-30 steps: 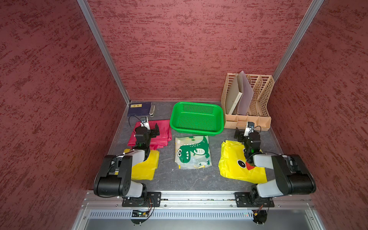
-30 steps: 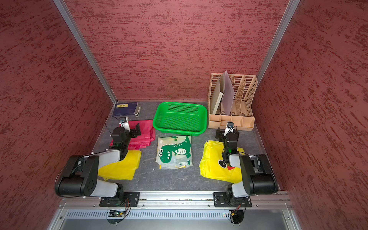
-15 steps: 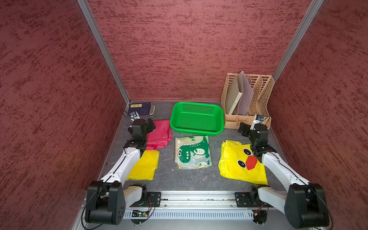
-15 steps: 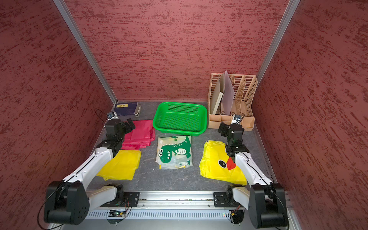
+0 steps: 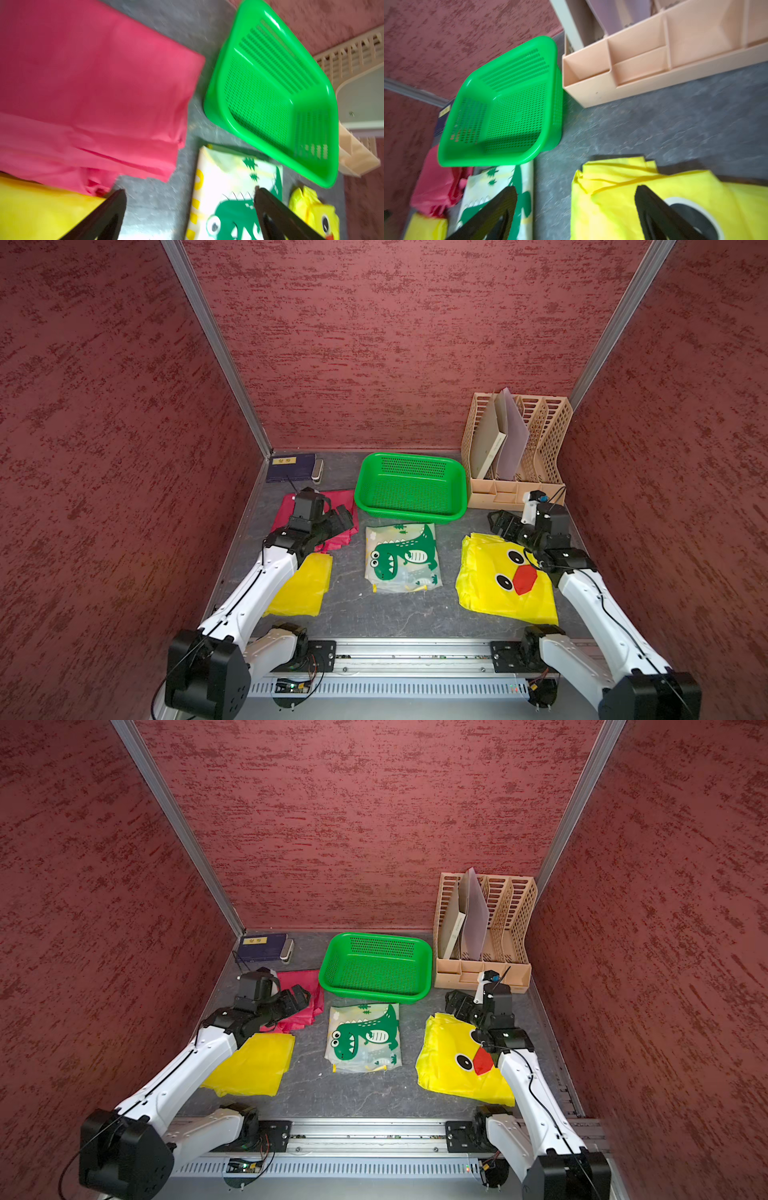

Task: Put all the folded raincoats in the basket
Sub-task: Pick up the raincoat from the center of the board.

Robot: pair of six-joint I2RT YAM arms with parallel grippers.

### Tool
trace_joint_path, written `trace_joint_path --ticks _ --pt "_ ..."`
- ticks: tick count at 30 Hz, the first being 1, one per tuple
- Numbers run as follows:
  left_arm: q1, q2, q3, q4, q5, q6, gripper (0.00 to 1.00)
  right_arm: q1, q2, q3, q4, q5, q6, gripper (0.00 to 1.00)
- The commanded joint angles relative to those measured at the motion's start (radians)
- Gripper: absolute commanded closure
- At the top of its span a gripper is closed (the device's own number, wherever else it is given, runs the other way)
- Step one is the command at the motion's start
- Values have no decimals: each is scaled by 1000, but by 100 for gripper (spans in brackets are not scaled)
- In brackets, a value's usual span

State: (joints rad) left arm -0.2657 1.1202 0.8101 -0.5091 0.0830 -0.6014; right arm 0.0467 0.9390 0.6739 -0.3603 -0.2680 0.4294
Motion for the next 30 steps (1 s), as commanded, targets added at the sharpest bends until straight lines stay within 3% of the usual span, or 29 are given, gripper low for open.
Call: trace_joint_path --ticks 1,4,8,16,30 --pt "-60 22 -6 -17 128 -51 0 28 -17 -9 -58 -221 43 9" --pt "-116 27 -40 7 148 -73 0 80 -14 -9 -63 -272 66 11" --pt "-154 23 -79 37 213 -64 0 172 2 -12 -66 -255 84 11" --pt "-230 32 -127 73 232 -62 0 312 116 -36 2 -209 109 14" --pt "-233 172 -228 242 244 -65 0 485 429 21 143 -122 149 6"
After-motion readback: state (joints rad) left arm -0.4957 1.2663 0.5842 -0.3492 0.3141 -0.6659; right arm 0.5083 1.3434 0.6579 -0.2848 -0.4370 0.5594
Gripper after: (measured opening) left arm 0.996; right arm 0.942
